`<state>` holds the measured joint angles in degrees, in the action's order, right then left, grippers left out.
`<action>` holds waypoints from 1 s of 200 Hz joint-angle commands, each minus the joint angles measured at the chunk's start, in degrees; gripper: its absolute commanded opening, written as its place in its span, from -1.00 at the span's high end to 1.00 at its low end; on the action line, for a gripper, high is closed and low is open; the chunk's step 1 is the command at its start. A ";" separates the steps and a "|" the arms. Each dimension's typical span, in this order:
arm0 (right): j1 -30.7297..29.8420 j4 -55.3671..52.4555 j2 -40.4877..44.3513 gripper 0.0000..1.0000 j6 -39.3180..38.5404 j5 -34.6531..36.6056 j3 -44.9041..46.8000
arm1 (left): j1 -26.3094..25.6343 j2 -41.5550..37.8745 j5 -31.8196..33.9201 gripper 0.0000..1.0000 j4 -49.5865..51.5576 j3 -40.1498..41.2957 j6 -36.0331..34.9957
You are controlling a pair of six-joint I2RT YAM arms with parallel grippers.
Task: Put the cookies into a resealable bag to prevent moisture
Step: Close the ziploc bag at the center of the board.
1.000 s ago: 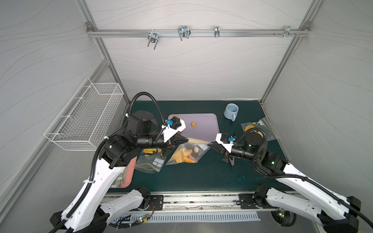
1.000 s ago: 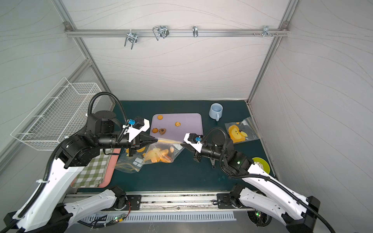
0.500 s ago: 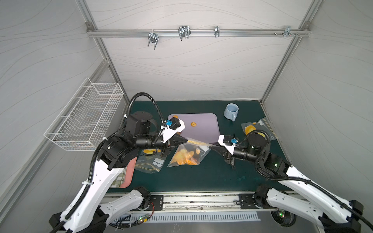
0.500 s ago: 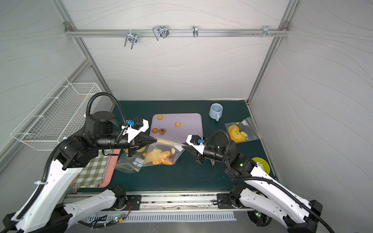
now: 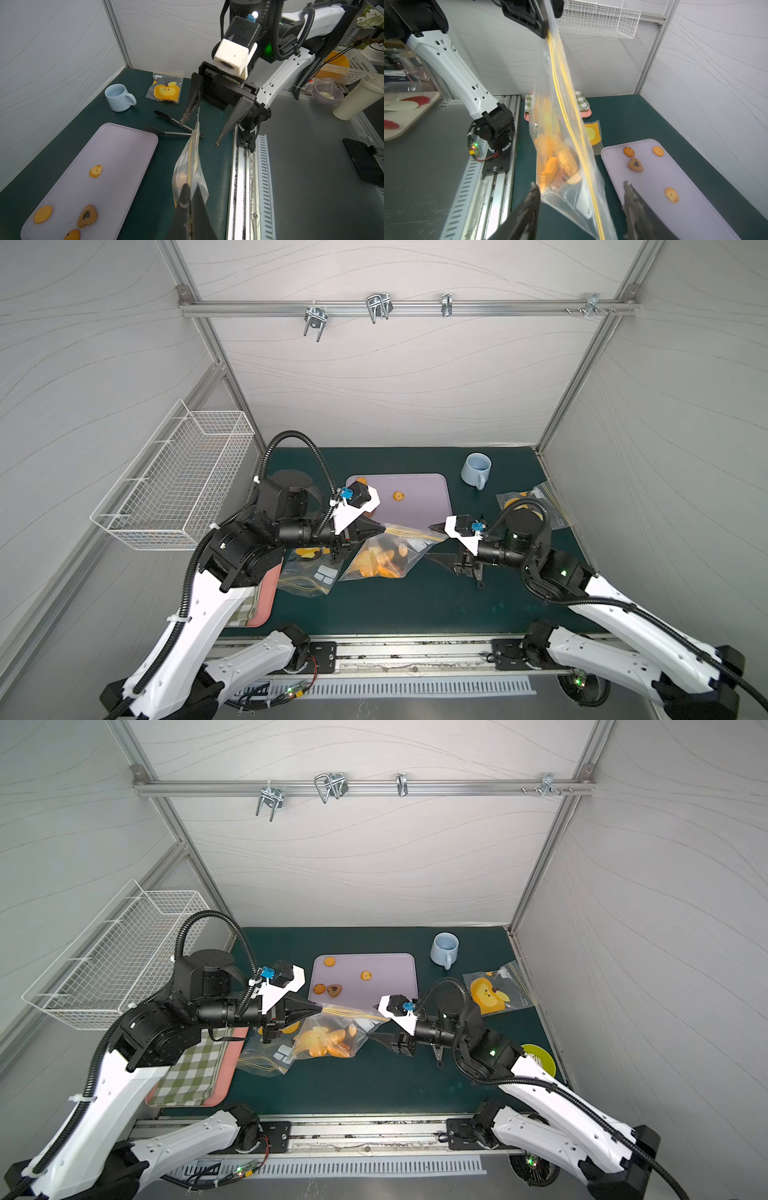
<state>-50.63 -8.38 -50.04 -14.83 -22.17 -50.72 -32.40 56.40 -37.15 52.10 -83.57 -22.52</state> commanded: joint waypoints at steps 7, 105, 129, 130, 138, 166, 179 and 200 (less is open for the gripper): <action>0.09 1.89 -1.83 1.00 -0.04 -2.87 -3.29 | 0.14 0.02 -1.96 1.00 -1.98 -2.12 -1.24; -2.34 5.90 -6.95 1.00 -0.58 -5.50 -6.50 | 0.14 0.27 -2.13 1.00 -2.09 -1.86 -1.36; -2.67 5.66 -7.48 1.00 -0.35 -5.80 -7.00 | 0.15 0.28 -2.30 1.00 -2.12 -1.87 -1.31; -2.65 5.75 -7.46 1.00 -0.36 -5.79 -6.97 | 0.10 0.28 -2.27 1.00 -2.15 -1.87 -1.35; -2.80 6.36 -7.41 0.41 -0.46 -5.85 -6.70 | 0.15 0.39 -2.29 1.00 -2.17 -1.85 -1.31; -3.07 6.47 -7.55 1.00 0.33 -5.13 -7.09 | 0.15 0.51 -2.34 1.00 -2.26 -1.86 -1.32; -3.07 6.61 -7.79 1.00 0.06 -5.30 -7.28 | 0.14 0.55 -2.50 1.00 -2.31 -1.81 -1.29; -3.24 8.36 -7.83 0.40 0.28 -5.06 -6.76 | 0.11 0.55 -2.75 1.00 -2.39 -1.76 -1.13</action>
<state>-53.30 -2.94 -57.71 -14.35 -27.03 -56.27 -32.40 56.82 -38.22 52.01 -83.57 -22.50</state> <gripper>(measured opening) 0.234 0.057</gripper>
